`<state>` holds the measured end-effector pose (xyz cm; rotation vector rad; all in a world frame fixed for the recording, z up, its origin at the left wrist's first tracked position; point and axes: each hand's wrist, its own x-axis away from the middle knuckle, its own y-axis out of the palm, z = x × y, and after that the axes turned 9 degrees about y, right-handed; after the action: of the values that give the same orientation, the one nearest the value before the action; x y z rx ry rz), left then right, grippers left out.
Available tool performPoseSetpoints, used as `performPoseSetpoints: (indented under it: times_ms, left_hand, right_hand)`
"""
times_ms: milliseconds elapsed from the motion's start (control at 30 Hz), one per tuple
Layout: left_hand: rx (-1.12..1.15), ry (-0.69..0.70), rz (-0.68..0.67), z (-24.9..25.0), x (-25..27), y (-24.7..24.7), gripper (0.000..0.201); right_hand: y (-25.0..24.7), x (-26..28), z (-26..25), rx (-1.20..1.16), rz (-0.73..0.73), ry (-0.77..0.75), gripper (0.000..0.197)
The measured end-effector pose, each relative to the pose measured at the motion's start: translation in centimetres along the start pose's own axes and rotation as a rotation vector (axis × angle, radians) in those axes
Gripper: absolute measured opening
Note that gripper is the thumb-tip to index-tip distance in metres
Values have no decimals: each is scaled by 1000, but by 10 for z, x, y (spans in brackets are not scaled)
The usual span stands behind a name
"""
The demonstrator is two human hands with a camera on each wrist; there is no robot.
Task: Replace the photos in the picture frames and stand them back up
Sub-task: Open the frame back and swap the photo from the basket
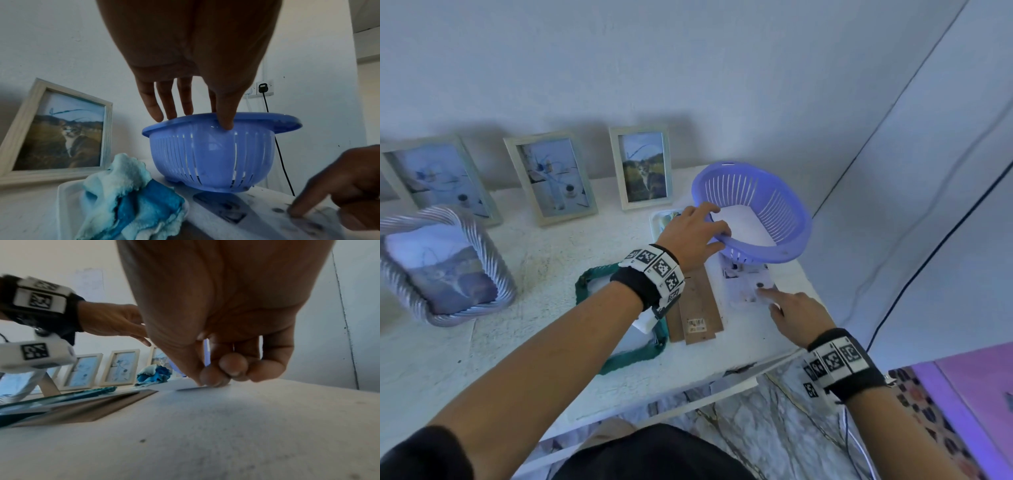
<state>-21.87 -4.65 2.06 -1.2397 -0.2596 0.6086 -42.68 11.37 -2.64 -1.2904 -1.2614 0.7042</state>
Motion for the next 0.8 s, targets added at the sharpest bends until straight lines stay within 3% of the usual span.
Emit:
performPoseSetpoints:
  times_ms: [233, 367, 533, 667, 800]
  left_hand:
    - [-65, 21, -22, -1, 12, 12, 28]
    - [-21, 6, 10, -2, 19, 19, 30]
    - [85, -106, 91, -8, 26, 21, 42]
    - [130, -145, 90, -10, 27, 23, 38]
    - [135, -160, 105, -8, 23, 24, 36]
  right_hand:
    - [-1, -30, 3, 73, -46, 32, 42]
    - [-14, -31, 27, -87, -82, 72, 41]
    - [-88, -47, 57, -79, 201, 205, 31]
    - [-144, -70, 13, 9, 354, 52, 32]
    - [-157, -116, -46, 256, 153, -91, 41]
